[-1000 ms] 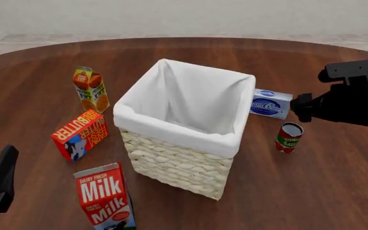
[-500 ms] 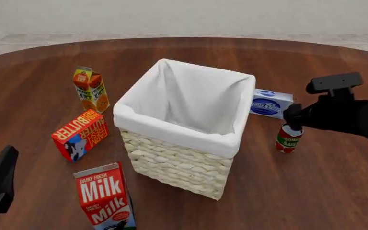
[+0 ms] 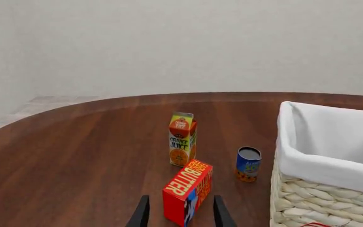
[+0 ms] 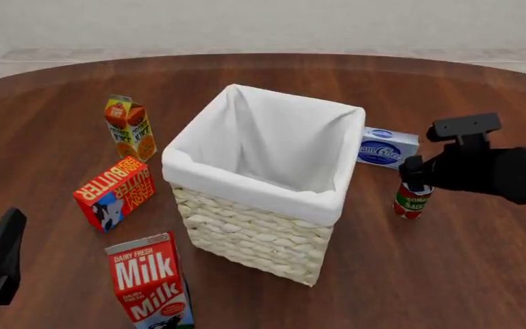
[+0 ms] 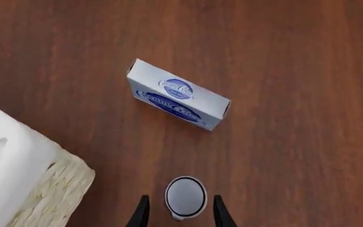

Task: Pick up the tomato sauce, and put it in the basket.

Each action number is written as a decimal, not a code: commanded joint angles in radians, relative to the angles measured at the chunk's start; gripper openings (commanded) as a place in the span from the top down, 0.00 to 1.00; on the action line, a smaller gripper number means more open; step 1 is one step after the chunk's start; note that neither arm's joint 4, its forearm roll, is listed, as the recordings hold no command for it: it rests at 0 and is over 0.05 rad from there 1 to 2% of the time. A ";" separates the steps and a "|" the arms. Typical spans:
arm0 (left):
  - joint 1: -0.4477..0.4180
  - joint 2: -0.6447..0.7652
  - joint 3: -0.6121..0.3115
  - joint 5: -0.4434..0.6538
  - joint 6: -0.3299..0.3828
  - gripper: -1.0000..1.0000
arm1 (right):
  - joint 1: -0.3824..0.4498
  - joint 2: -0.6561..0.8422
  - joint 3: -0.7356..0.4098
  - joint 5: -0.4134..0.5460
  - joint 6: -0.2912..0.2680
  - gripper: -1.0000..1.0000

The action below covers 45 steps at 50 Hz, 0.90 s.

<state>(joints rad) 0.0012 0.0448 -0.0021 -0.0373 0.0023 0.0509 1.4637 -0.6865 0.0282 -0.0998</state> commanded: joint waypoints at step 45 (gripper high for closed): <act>0.000 0.000 0.000 0.000 0.000 0.00 | -0.023 0.139 -0.004 -0.051 -0.018 0.00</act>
<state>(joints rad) 0.0012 0.0448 -0.0020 -0.0373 0.0024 0.0276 1.5788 -0.6858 -0.0172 -0.1118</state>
